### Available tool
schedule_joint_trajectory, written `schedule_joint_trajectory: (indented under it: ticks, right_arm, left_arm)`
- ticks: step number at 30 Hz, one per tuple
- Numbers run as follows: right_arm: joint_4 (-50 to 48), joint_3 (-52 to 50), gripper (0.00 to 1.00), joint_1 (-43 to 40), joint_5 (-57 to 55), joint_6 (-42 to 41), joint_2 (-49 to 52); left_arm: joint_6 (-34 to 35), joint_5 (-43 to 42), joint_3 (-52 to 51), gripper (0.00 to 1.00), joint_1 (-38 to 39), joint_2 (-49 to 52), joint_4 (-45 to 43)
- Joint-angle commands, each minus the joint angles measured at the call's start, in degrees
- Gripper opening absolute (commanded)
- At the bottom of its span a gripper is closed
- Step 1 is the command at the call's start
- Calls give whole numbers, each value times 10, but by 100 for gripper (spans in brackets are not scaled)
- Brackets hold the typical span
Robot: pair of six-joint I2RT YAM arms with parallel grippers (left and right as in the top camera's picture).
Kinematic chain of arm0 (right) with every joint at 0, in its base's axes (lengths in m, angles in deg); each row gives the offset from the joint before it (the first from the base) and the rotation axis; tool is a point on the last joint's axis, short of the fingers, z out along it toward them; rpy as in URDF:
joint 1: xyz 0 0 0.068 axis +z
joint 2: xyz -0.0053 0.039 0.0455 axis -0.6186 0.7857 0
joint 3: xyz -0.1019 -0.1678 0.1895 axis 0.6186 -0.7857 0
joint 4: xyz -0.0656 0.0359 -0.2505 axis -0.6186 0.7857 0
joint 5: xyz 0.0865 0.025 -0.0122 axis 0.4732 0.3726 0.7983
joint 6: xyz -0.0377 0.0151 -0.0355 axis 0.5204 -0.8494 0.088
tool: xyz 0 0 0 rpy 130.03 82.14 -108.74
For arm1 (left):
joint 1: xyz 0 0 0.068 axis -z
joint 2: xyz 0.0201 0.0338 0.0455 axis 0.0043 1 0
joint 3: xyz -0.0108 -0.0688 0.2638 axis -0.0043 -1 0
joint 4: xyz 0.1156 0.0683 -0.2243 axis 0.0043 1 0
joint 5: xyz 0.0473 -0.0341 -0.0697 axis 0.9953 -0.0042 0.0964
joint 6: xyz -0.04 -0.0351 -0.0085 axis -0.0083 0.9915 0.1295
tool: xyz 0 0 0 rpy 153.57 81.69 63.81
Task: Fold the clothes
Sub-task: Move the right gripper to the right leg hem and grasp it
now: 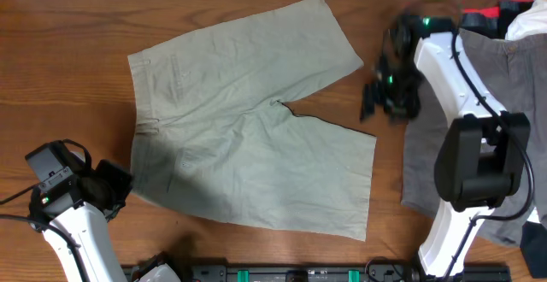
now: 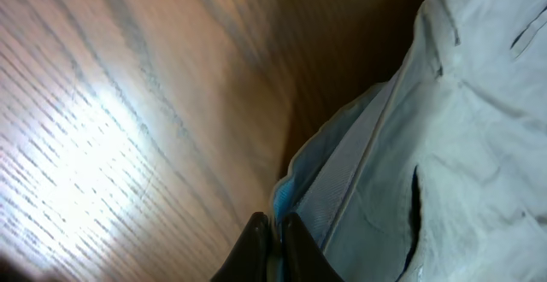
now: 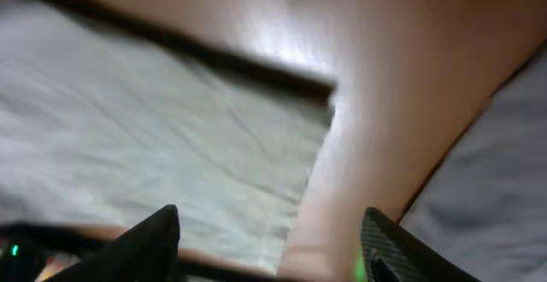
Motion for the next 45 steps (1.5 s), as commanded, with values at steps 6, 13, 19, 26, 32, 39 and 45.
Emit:
schedule_joint_trajectory:
  ticks: [6,13,19,26,32,39,45]
  right_arm:
    - [-8,-112,64,15,42,22,1]
    - [-37,-146,13,53,74,62,1]
    - [-33,-146,2,85,73,72,-25]
    - [13,-169,2,157,40,51,-90]
    - [0,-261,9,196,46,-68,-171]
    - [-88,-423,28,189,119,-137,-289]
    - [-106,-504,60,189,90,-196,-363]
  left_arm:
    - [-8,14,11,6,2,-2,5]
    - [-9,14,11,6,2,-2,5]
    - [-9,14,11,6,2,-2,5]
    - [-9,14,11,6,2,-2,5]
    - [-9,14,11,6,2,-2,5]
    - [-12,14,11,6,2,-2,5]
    - [-12,14,11,6,2,-2,5]
